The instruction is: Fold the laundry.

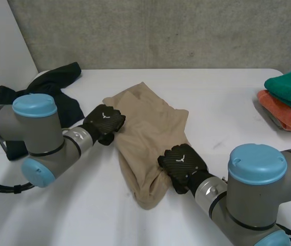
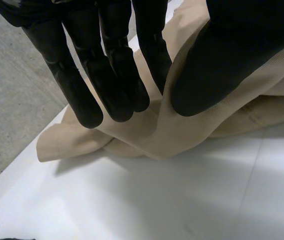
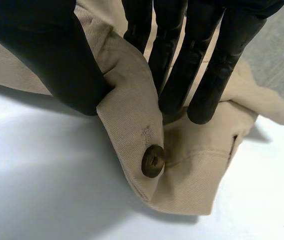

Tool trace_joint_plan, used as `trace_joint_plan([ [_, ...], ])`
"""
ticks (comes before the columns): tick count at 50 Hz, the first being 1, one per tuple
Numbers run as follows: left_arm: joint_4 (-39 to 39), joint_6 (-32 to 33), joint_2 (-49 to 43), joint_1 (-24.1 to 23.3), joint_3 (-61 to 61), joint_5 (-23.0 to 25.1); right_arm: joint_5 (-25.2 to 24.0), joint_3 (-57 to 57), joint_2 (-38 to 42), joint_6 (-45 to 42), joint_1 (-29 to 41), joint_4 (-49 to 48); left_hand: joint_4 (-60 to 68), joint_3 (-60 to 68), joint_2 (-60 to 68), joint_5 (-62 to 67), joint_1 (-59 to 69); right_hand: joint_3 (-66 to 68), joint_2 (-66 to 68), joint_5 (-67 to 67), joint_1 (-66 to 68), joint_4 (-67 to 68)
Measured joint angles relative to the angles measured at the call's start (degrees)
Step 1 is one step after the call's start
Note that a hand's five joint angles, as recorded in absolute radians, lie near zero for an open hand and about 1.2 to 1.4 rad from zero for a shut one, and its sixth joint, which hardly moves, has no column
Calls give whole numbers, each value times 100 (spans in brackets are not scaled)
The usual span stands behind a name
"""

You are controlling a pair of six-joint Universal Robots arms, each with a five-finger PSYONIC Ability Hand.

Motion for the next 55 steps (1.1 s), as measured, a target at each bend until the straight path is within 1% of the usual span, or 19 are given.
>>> trace_joint_plan([
  [4, -98, -30, 253, -162, -85, -404, 28, -71, -193, -61, -60, 24, 0, 0, 1, 0, 0, 49, 0, 35, 0, 22],
  [8, -443, -144, 1032, -407, -568, -1125, 12, -239, -714, -217, -382, 96, 1, 0, 6, -2, 0, 141, 57, 132, 0, 37],
  [10, -519, -196, 1214, -470, -709, -1233, 1, -276, -811, -270, -475, 113, 0, 0, 6, -2, 0, 141, 57, 132, 0, 37],
  [13, -798, -564, 2028, -870, -1392, -1552, -57, -478, -1146, -598, -861, 176, 2, 0, 6, -2, 0, 141, 58, 173, 0, 38],
  [14, -798, -564, 2028, -870, -1392, -1552, -57, -478, -1146, -598, -861, 176, 2, 0, 6, -2, 0, 141, 58, 173, 0, 38],
  [15, -878, -796, 2357, -1118, -1690, -1628, -77, -575, -1221, -755, -983, 193, 5, 0, 7, -2, 0, 141, 57, 173, 0, 38],
  [17, -920, -963, 2549, -1301, -1872, -1666, -94, -636, -1251, -855, -1045, 200, 19, 0, 7, -2, 0, 141, 57, 173, 0, 38],
  [20, -1017, -1581, 3006, -1988, -2327, -1786, -190, -785, -1278, -1110, -1160, 203, 23, 17, 18, -2, 0, 141, 57, 173, 0, 39],
  [22, -1044, -1772, 3090, -2211, -2404, -1829, -254, -808, -1270, -1164, -1176, 199, -869, -849, -860, -790, -852, 141, 57, 173, 0, 39],
  [23, -1062, -1887, 3134, -2355, -2433, -1865, -305, -812, -1263, -1184, -1181, 194, -1570, -1674, -1696, -1485, -1641, 141, 58, 173, 0, 39],
  [24, -1078, -1997, 3173, -2503, -2433, -1914, -418, -805, -1249, -1207, -1188, 184, -3025, -2961, -3123, -2919, -3210, 141, 57, 173, 0, 39],
  [25, -1087, -2041, 3190, -2568, -2416, -1945, -480, -796, -1243, -1213, -1194, 178, -3633, -3638, -3692, -3504, -3728, 141, 57, 173, 0, 39],
  [28, -1095, -2106, 3236, -2665, -2277, -2074, -840, -716, -1218, -1225, -1265, 158, -4693, -4573, -4629, -4521, -4273, 141, 57, 173, 0, 39],
  [31, -1062, -2050, 3270, -2455, -2087, -2209, -1223, -595, -1208, -1226, -1414, 142, -4847, -4751, -4792, -4692, -4384, 141, 58, 173, 0, 39],
  [35, -919, -1900, 3286, -1786, -1830, -2323, -1699, -427, -1225, -1229, -1647, 122, -4858, -4772, -4821, -4726, -4397, 141, 57, 173, 0, 40],
  [37, -772, -1821, 3256, -1328, -1694, -2301, -2001, -314, -1268, -1242, -1783, 112, -4858, -4772, -4823, -4737, -4397, 141, 57, 173, 0, 40],
  [41, -532, -1733, 3006, -711, -1393, -2053, -2345, -178, -1377, -1317, -1904, 102, -4883, -4772, -4843, -4737, -4397, 141, 58, 173, 0, 40],
  [47, -532, -1714, 2247, -298, -884, -1382, -2707, -51, -1567, -1525, -2070, 126, -5011, -4939, -4983, -4873, -4595, 141, 57, 173, 0, 40],
  [55, -841, -1720, 1299, -86, -376, -707, -2753, -18, -1640, -1532, -2140, 234, -5012, -4939, -4984, -4876, -4595, 141, 57, 173, 0, 40],
])
